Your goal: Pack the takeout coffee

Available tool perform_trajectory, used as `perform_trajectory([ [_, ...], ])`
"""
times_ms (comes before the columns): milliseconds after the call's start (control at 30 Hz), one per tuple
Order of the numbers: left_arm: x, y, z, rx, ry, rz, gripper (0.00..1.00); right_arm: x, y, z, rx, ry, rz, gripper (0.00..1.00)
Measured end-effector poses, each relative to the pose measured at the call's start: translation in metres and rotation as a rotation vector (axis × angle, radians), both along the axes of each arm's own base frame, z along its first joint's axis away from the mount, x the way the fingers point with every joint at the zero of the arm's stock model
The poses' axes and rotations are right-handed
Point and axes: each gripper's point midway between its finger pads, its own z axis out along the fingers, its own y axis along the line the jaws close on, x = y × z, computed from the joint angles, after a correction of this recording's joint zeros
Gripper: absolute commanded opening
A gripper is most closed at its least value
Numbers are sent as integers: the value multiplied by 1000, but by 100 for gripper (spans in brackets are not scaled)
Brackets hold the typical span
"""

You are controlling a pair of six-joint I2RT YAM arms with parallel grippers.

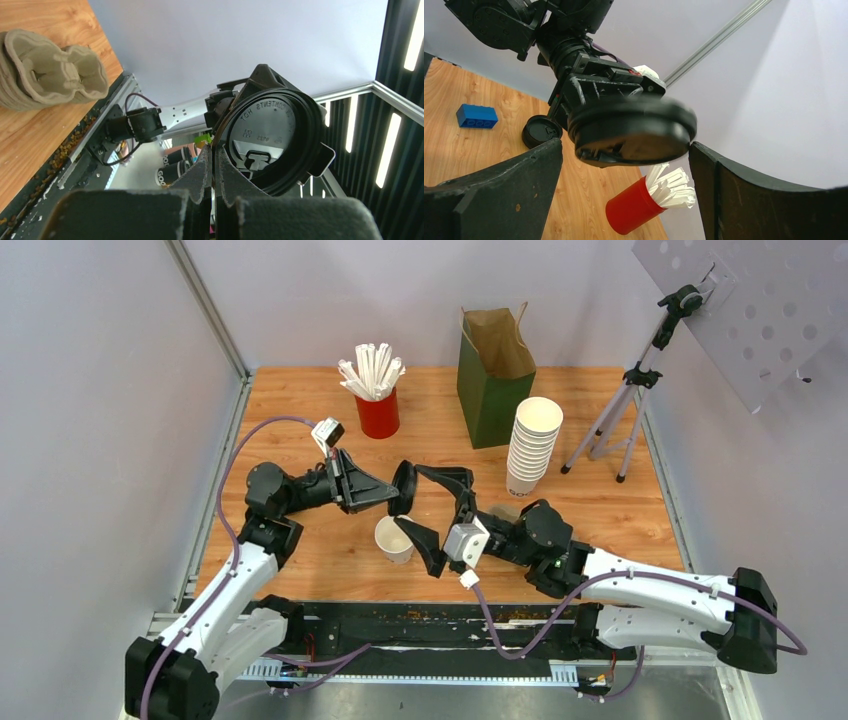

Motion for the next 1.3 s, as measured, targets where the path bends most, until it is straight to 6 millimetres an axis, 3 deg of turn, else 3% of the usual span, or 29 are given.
perform_trajectory([
  [133,-2,-2,-1,1,0,-12,0,0,-1,7,18,-18,-5,96],
  [400,-1,-3,-1,3,1,-12,1,4,-2,6,5,-38,-17,78],
  [600,0,-3,-3,5,7,-11,42,5,-2,6,-7,-38,-15,77],
  [700,1,-4,-7,20,-6,0,77,6,-2,8,-12,-29,-22,76],
  [867,30,1,-31,230,-34,160,99,17,-5,6,-31,65,-76,76],
  [967,58,20,-33,433,-106,339,100,25,-7,-3,-61,173,-118,75],
  [1067,79,54,-43,655,-154,520,100,32,-8,-13,-114,323,-170,74],
  [1167,87,90,-70,850,-123,615,100,40,-7,-9,-149,469,-232,75],
  [1300,92,127,-111,948,2,660,99,46,-4,-10,-208,646,-303,75],
])
